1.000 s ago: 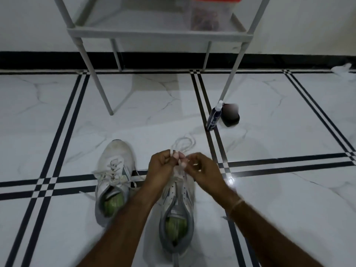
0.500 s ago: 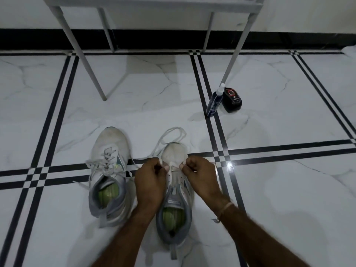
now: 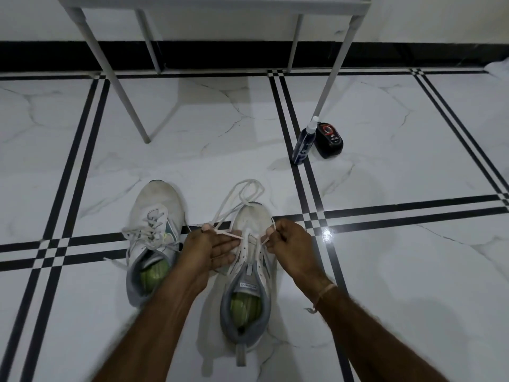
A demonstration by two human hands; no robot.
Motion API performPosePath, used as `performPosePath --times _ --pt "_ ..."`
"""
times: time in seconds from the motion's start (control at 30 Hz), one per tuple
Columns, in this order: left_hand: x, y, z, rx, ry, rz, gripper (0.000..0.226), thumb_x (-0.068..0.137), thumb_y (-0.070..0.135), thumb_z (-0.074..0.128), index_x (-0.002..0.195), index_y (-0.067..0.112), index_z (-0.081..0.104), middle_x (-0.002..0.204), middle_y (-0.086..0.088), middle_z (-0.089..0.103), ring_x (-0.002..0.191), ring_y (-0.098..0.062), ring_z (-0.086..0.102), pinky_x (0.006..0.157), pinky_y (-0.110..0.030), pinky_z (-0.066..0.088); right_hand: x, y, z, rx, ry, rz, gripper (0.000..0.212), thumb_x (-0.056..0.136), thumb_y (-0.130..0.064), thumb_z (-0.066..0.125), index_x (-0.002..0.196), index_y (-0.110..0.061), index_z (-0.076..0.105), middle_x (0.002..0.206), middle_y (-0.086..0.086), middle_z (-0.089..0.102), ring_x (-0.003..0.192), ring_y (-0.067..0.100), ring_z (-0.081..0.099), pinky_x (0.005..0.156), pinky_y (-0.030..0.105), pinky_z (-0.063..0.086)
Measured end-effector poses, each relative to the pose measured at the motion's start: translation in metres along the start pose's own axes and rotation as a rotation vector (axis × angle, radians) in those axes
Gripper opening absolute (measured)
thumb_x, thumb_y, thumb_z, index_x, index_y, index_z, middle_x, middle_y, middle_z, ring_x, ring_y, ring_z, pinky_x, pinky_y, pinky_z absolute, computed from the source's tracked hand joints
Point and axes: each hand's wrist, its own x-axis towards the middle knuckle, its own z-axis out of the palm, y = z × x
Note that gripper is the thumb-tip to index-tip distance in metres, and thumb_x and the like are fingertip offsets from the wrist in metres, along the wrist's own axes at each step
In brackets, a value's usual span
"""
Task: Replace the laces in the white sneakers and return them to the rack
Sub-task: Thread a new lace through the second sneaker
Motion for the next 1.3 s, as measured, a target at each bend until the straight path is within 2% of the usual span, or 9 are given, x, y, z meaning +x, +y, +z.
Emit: performPosePath --times 0.17,0.23,0.3,0.47,0.63,0.73,0.83,1.0,1.3 --pt "0.0 0.007 -0.009 -0.225 -0.1 -0.129 0.047 0.112 0.029 0.016 0.128 0.002 0.051 0.101 -0.012 0.078 0.105 -0.032 0.068 0.088 -0.05 0.053 -0.001 -0.007 -0.003 0.076 -0.007 0.048 0.02 0.107 -0.021 0.049 0.099 -0.006 0.06 0.091 0.006 0.077 0.083 0.015 0.074 0.075 0.027 0.062" --pt "-0.002 0.006 -0.007 -0.222 -0.083 -0.122 0.046 0.112 0.028 0.018 0.121 0.001 0.055 0.107 -0.015 0.076 0.106 -0.033 0.068 0.089 -0.05 0.054 0.0 -0.008 -0.003 0.114 -0.013 0.079 0.021 0.108 -0.02 0.048 0.098 -0.007 0.06 0.091 0.008 0.077 0.084 0.016 0.074 0.074 0.026 0.062" --pt "-0.006 0.002 -0.002 -0.097 -0.006 0.0 0.041 0.112 0.026 0.027 0.108 0.003 0.06 0.11 -0.015 0.075 0.102 -0.03 0.071 0.084 -0.046 0.058 -0.001 -0.01 -0.003 0.163 -0.027 0.121 0.023 0.108 -0.02 0.047 0.097 -0.006 0.061 0.091 0.007 0.078 0.086 0.018 0.074 0.074 0.027 0.061" --pt "-0.019 0.021 0.021 0.113 0.004 0.346 0.02 0.104 0.019 0.053 0.091 0.01 0.065 0.079 -0.006 0.074 0.085 -0.027 0.067 0.079 -0.042 0.054 -0.002 -0.037 -0.016 0.24 -0.049 0.078 0.028 0.107 -0.024 0.049 0.095 -0.005 0.065 0.094 0.003 0.077 0.079 -0.001 0.065 0.074 0.03 0.053" --pt "-0.04 0.053 0.044 0.103 -0.111 0.466 0.022 0.105 0.024 0.052 0.099 0.013 0.07 0.077 -0.002 0.066 0.082 -0.017 0.07 0.074 -0.028 0.057 -0.004 -0.087 -0.036 0.27 -0.032 -0.093 0.03 0.109 -0.025 0.047 0.098 -0.006 0.068 0.088 0.01 0.072 0.078 0.016 0.061 0.067 0.029 0.048" --pt "-0.058 0.075 0.056 0.064 -0.133 0.549 0.025 0.105 0.022 0.051 0.097 0.012 0.072 0.076 -0.001 0.068 0.082 -0.02 0.07 0.083 -0.031 0.058 -0.006 -0.12 -0.049 0.176 -0.006 -0.159 0.029 0.108 -0.025 0.046 0.097 -0.011 0.07 0.077 0.001 0.066 0.073 0.006 0.058 0.067 0.018 0.045" --pt "-0.076 0.095 0.067 0.05 -0.146 0.613 0.024 0.106 0.021 0.05 0.099 0.009 0.071 0.08 -0.003 0.072 0.08 -0.017 0.07 0.079 -0.025 0.058 -0.006 -0.146 -0.061 0.153 0.006 -0.217 0.03 0.109 -0.027 0.045 0.096 -0.014 0.069 0.074 -0.002 0.063 0.071 -0.001 0.058 0.073 0.025 0.044" --pt "-0.118 0.134 0.078 0.052 -0.177 0.758 0.023 0.106 0.021 0.049 0.103 0.009 0.069 0.094 -0.007 0.078 0.088 -0.02 0.074 0.08 -0.027 0.057 -0.02 -0.202 -0.085 0.238 0.033 -0.337 0.031 0.109 -0.023 0.043 0.099 -0.008 0.068 0.078 0.0 0.065 0.076 0.002 0.06 0.071 0.019 0.045" --pt "-0.177 0.197 0.093 -0.001 -0.209 0.973 0.024 0.106 0.02 0.05 0.103 0.008 0.07 0.093 -0.005 0.079 0.09 -0.019 0.074 0.078 -0.024 0.058 -0.035 -0.284 -0.117 0.415 0.073 -0.493 0.021 0.106 -0.023 0.053 0.102 -0.013 0.071 0.079 -0.004 0.072 0.079 0.01 0.067 0.074 0.034 0.05"
